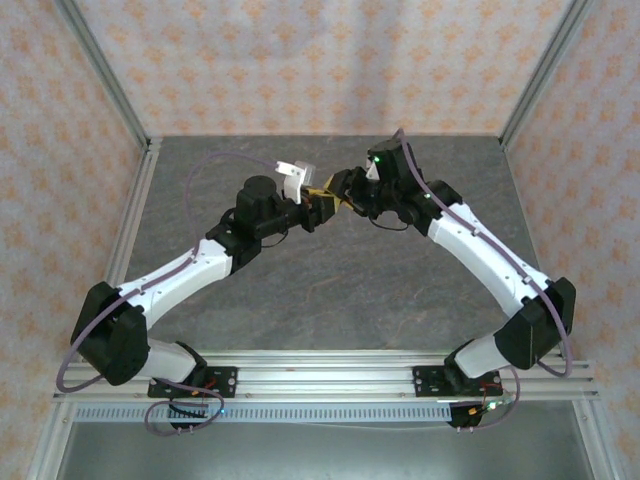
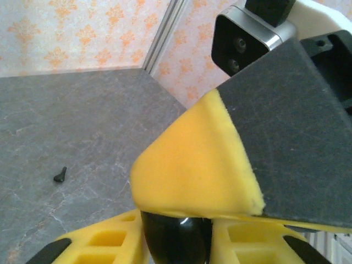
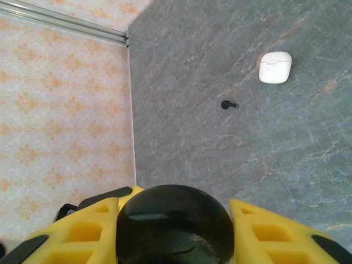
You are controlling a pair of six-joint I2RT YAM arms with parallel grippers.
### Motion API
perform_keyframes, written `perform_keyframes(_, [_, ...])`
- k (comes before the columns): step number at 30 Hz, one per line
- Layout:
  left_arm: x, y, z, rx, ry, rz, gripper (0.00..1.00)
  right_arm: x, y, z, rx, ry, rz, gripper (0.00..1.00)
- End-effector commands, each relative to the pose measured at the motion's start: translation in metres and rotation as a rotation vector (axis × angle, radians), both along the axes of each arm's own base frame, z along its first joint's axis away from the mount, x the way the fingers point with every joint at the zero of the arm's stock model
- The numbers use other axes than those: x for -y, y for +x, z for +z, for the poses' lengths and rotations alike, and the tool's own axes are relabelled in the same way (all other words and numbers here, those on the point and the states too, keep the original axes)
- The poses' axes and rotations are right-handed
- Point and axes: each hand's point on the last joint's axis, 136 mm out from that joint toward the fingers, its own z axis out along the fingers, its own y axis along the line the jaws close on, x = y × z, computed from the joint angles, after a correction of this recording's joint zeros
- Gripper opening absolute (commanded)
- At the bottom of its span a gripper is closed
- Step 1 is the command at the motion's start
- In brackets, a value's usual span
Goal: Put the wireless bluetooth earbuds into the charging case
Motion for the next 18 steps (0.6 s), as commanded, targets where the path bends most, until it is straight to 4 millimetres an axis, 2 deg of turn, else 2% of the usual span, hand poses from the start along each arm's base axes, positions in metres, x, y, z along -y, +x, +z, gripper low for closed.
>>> perform_keyframes(1, [0.001,0.007,0.024,0.054,-0.037,0.011,0.15,-0.001,-0.014,0.019,0.029,0.045,0.027,0.38])
perform_keyframes(5, [0.0,0.005,0.023,0.044,-0.028,0.009,0.04,0.002,-0.012,0.026,0.074,0.044,0.019,0.47])
perform_keyframes(7, [-0.002,0.004,0.024,0.04,-0.026,0.01,0.02,0.002,-0.012,0.037,0.129,0.063,0.031,0.56])
perform_keyframes(9, [-0.003,0.003,0.025,0.03,-0.027,0.009,0.01,0.002,-0.014,0.053,0.201,0.078,0.046,0.62])
perform_keyframes(13, [-0.007,-0.001,0.032,0.004,-0.041,-0.013,0.0,0.014,-0.02,0.09,0.373,0.075,0.063,0.68])
perform_keyframes(16, [-0.013,-0.009,0.043,-0.003,-0.08,-0.048,0.01,0.022,-0.031,0.118,0.504,0.094,0.103,0.72])
perform_keyframes(18, [-0.018,-0.015,0.053,-0.004,-0.113,-0.077,0.01,0.024,-0.037,0.128,0.569,0.102,0.133,0.73])
